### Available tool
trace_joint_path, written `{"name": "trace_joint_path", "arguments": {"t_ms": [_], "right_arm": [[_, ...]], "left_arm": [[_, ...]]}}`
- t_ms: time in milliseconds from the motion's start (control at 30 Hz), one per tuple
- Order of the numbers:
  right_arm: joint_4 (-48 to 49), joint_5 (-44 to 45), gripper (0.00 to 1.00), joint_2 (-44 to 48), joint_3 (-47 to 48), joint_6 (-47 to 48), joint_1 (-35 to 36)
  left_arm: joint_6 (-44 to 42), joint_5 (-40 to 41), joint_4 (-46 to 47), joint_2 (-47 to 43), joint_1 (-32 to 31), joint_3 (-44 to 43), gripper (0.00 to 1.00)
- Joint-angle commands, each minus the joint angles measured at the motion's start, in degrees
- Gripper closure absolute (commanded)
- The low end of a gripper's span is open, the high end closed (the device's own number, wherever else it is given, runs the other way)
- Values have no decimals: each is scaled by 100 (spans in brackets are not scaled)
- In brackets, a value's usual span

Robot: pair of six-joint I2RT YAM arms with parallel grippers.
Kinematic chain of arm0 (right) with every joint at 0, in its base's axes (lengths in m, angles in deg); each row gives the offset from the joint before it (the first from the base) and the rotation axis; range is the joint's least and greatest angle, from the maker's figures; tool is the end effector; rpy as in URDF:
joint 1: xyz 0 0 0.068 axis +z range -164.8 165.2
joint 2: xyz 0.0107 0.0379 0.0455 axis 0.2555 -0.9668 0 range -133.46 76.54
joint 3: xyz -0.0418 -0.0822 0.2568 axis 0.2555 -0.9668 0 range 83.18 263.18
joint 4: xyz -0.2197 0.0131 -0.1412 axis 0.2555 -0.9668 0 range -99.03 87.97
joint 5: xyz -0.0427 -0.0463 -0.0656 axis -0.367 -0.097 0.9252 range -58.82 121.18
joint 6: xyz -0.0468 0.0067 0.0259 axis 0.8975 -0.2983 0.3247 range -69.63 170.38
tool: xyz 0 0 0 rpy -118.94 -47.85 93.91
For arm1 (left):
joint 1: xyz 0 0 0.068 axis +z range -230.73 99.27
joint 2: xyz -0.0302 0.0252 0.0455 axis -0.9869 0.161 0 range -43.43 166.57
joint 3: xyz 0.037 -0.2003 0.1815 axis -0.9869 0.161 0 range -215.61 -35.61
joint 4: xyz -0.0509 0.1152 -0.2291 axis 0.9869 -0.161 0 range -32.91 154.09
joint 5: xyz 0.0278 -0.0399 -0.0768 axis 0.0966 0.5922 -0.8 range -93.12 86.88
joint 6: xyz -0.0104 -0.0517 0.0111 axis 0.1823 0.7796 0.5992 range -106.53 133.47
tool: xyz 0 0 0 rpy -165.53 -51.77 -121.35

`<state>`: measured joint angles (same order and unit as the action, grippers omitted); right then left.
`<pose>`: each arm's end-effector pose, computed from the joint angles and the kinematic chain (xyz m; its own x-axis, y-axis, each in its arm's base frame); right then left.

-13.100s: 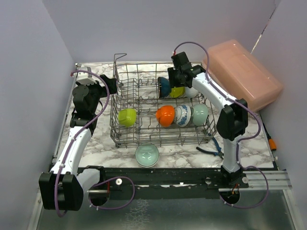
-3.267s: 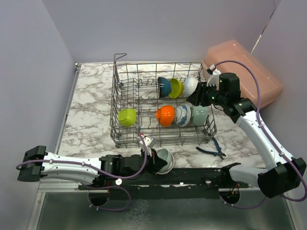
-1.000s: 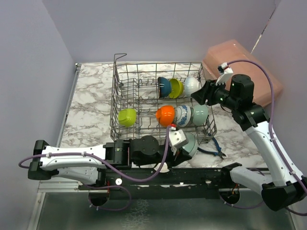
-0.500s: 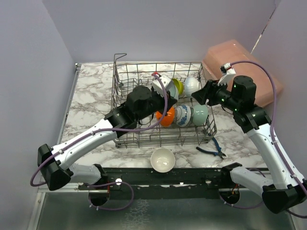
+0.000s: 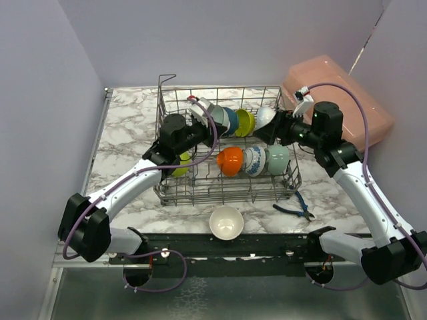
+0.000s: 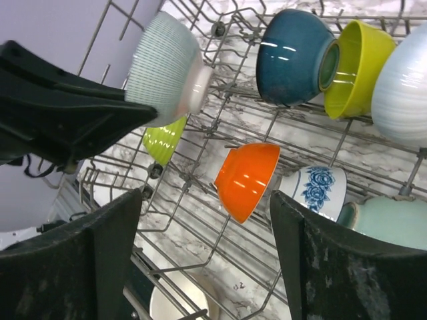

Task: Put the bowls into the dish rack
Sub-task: Pick up the bowl from the center of the board.

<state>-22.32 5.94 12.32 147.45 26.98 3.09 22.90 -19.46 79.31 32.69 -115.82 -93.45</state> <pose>0.2331 0.0913 0.3748 -0.5637 0.1954 -0.8025 -0.4737 0.7194 0.5079 0.2529 -0.1899 0.3442 -0.1710 -0.0720 -0.9826 0.7638 0.6204 -0.1784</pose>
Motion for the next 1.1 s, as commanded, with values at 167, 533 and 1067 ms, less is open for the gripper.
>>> {"name": "trace_joint_path", "arguments": {"t_ms": [167, 533, 1067], "right_arm": [[1349, -1664, 4, -499, -256, -913, -29], [2479, -2258, 0, -983, -330, -1834, 200], [1827, -1390, 0, -1606, 116, -1569, 759]], "left_arm": [[-516, -1350, 2453, -612, 109, 1147, 100], [-2215, -1203, 2529, -918, -283, 1698, 100], [-3047, -886, 2341, -1177, -575, 1910, 100]]}}
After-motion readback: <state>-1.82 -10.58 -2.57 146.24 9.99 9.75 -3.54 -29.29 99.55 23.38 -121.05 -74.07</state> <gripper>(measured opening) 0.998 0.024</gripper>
